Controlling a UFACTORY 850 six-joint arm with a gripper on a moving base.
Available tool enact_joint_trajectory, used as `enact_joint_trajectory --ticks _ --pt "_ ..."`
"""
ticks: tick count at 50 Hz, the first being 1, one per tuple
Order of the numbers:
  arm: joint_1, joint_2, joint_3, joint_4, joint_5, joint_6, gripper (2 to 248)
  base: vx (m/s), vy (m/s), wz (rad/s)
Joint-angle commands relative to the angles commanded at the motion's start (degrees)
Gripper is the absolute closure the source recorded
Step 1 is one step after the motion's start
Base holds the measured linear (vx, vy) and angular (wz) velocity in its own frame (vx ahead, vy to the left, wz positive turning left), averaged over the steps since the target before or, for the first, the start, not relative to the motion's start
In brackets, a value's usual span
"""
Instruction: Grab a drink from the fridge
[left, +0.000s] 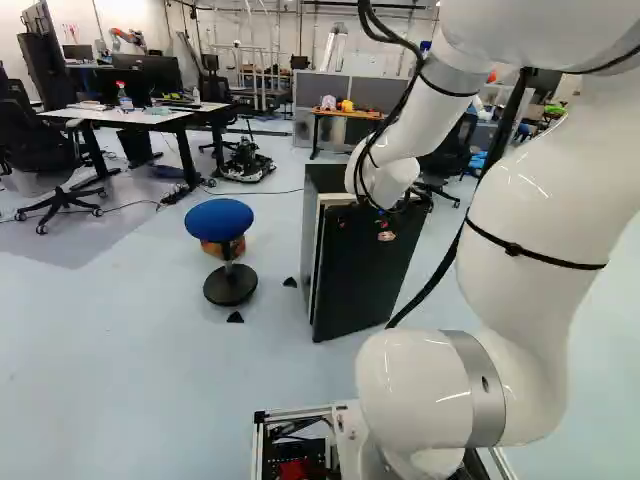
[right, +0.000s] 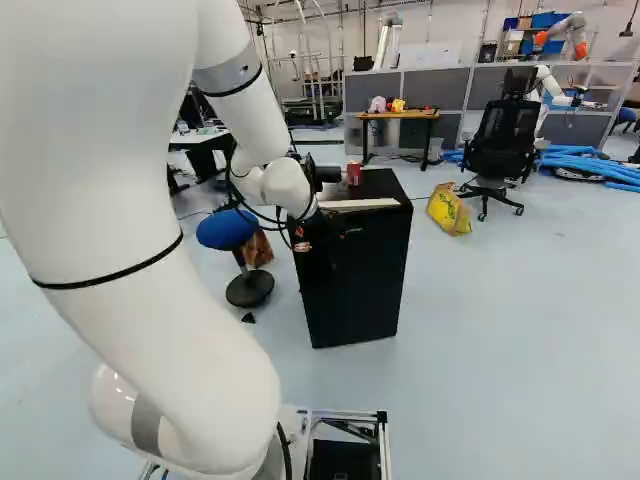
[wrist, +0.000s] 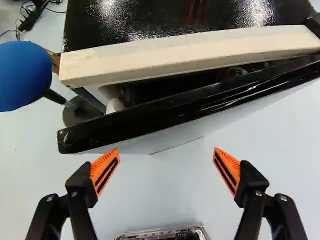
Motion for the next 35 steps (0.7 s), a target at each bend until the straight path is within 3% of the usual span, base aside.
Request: enact_joint_trajectory --ticks 35 --pt "1.1 -4.9 -5.6 0.0 0.0 0.0 3 0.0 0.0 0.0"
